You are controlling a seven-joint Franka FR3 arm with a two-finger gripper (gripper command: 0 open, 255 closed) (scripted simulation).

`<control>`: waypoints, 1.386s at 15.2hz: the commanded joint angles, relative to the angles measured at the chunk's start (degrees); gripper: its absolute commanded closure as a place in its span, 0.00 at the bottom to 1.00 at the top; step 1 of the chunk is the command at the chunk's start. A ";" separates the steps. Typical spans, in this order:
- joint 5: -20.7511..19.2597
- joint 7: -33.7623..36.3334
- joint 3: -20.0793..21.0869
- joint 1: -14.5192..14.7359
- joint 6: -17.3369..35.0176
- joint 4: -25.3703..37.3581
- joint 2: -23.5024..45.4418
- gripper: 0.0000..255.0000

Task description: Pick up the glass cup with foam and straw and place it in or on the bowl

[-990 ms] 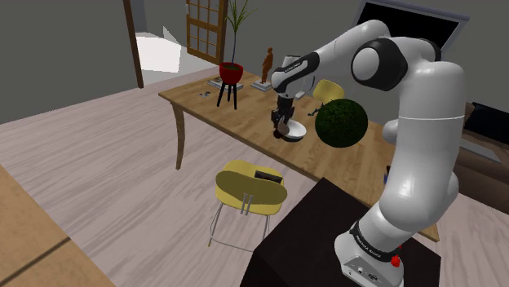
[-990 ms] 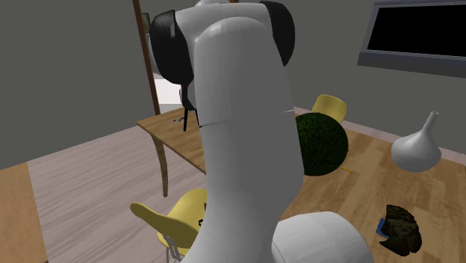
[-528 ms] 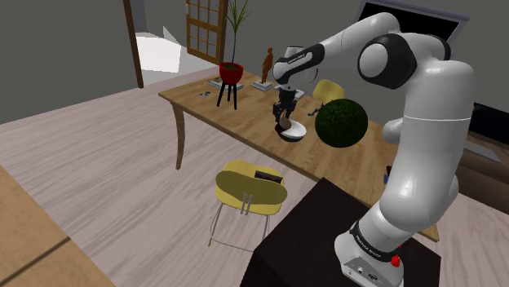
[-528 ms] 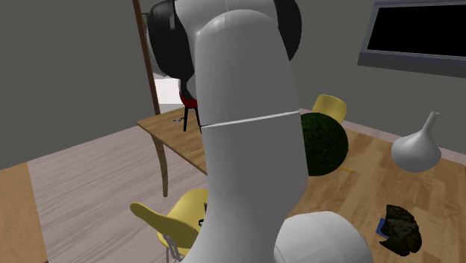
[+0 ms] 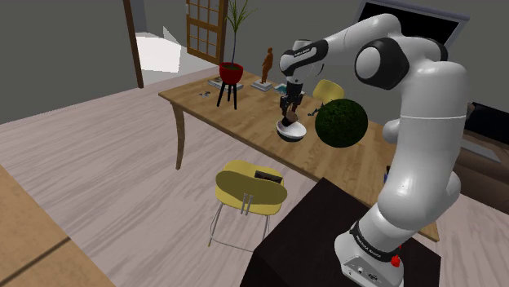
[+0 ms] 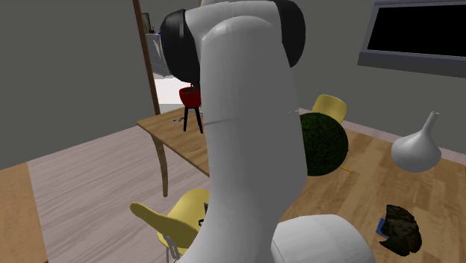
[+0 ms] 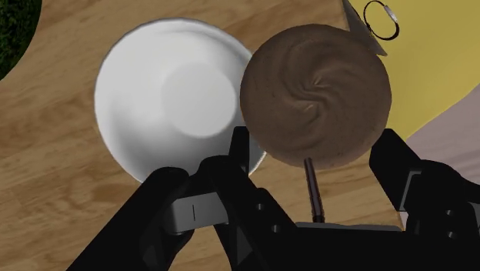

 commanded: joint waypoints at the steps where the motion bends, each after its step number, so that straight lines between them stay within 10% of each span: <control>1: 0.58 -2.44 -0.37 -2.15 -1.41 4.10 2.66 1.00; 7: 2.15 -8.06 -0.86 -8.42 -7.24 18.93 11.52 1.00; 21: 3.05 -8.17 -0.13 -8.67 0.59 15.70 16.18 1.00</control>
